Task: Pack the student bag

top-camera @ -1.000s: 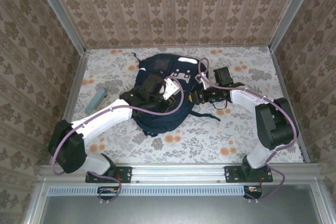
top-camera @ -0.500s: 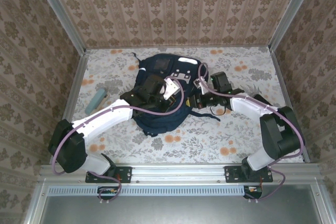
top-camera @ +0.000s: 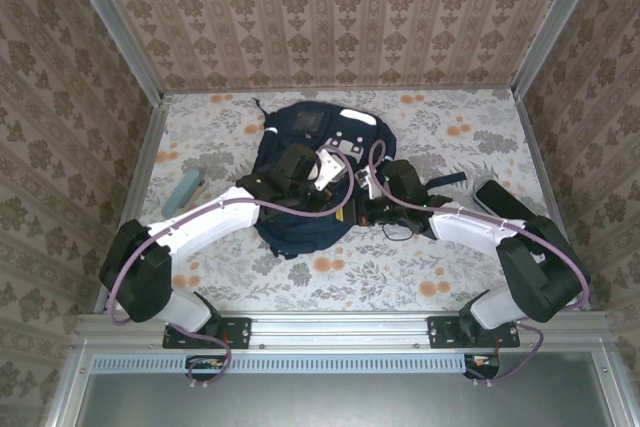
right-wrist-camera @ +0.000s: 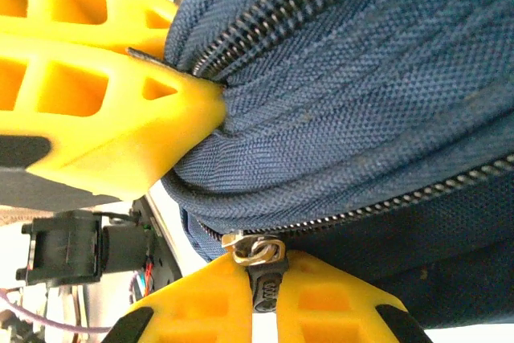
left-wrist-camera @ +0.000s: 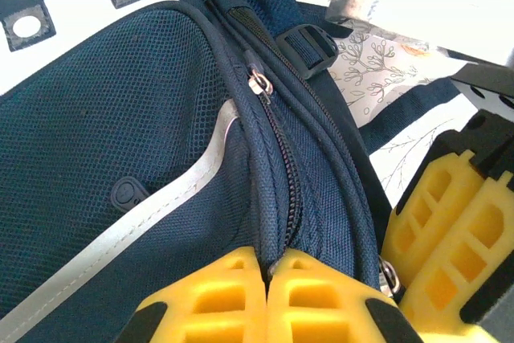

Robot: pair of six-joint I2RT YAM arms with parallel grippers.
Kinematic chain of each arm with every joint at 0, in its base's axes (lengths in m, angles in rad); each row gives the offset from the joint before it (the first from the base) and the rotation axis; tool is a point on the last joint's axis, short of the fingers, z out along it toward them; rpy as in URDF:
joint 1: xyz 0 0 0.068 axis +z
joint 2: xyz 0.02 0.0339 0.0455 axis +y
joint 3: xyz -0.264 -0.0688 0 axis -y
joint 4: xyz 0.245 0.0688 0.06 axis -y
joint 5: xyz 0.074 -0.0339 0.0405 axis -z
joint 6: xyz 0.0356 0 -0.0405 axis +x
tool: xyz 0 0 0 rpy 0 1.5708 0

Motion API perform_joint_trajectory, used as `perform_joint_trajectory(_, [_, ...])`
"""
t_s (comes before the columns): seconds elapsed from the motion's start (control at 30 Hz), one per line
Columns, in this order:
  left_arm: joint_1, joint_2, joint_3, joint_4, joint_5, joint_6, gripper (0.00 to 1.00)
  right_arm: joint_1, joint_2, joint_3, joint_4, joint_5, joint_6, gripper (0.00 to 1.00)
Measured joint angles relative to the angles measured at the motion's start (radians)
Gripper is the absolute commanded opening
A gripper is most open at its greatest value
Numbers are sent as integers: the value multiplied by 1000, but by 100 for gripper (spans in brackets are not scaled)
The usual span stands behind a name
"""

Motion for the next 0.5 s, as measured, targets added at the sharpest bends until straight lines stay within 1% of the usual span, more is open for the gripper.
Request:
perform_joint_trajectory(0.23, [2,39,-5,61,27,-63,0,45,9,-32,97,64,104,10])
perform_joint_trajectory(0.3, [6,43,-8,74,30,-77,0,55,18,-37,123,83,128,12])
perform_joint_trajectory(0.37, [8,44,-10,83,32,-82,0,56,16,-43,129,101,139,18])
perform_joint_trajectory(0.47, [9,44,-17,109,39,-84,0,57,-19,-56,114,130,143,31])
perform_joint_trajectory(0.5, [13,44,-22,124,45,-85,0,56,-49,-65,98,135,141,37])
